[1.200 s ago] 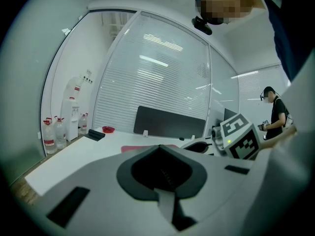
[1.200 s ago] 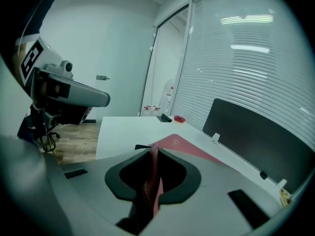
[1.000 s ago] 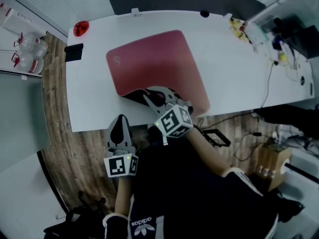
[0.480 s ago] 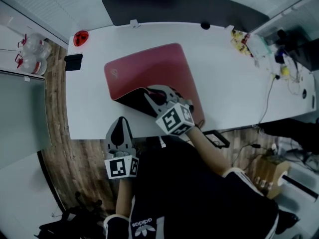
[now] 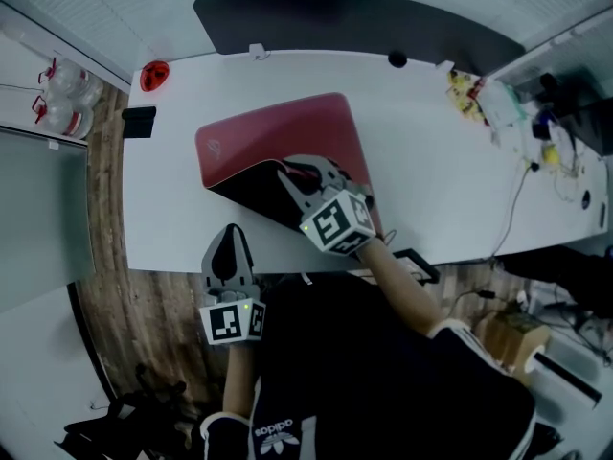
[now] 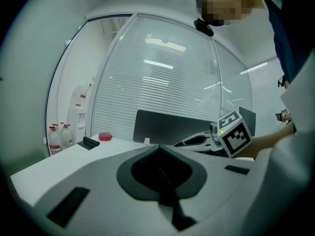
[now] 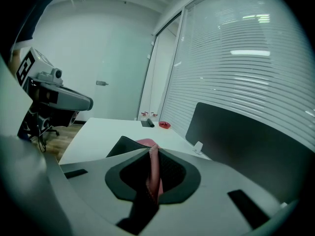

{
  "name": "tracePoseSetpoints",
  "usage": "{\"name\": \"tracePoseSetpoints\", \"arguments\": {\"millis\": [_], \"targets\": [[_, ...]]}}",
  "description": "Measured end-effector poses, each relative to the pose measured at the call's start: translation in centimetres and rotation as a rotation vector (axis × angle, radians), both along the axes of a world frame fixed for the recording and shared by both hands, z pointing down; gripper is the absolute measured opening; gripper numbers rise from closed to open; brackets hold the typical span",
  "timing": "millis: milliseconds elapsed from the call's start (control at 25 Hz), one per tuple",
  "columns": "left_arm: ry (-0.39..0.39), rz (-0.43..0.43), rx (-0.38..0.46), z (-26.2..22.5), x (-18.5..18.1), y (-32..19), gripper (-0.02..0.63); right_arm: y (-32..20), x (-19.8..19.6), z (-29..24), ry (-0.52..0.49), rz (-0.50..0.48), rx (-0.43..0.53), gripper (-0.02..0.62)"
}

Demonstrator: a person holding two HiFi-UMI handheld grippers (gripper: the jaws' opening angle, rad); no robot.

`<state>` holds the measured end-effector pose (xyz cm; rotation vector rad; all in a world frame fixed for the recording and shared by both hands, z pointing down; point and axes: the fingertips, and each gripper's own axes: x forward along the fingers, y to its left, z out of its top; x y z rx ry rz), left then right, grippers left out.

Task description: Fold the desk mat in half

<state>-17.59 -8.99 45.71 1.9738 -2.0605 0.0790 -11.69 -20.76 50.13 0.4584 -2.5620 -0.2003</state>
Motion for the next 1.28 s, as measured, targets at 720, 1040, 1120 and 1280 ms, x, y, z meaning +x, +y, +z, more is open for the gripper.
{"name": "tracePoseSetpoints", "arguments": {"millis": [720, 1040, 1120, 1280], "targets": [[-0.006, 0.029, 0.010, -0.8, -0.8, -2.9, 0.003, -7.0, 1.0, -1.1, 0.028, 0.063, 0.043, 0.035], [-0.011, 0.078, -0.007, -1.4, -1.5, -4.8, 0.003, -9.4, 2.4, 0.6, 0.063, 0.142, 0.006, 0.035], [-0.008, 0.088, -0.015, -1.2, -1.5, -5.3, 0.003, -10.1, 2.7, 1.0, 0.068, 0.161, 0.002, 0.035], [0.001, 0.103, -0.031, -0.6, -1.6, -6.0, 0.003, -11.7, 3.6, 1.6, 0.080, 0.199, -0.002, 0.035]]}}
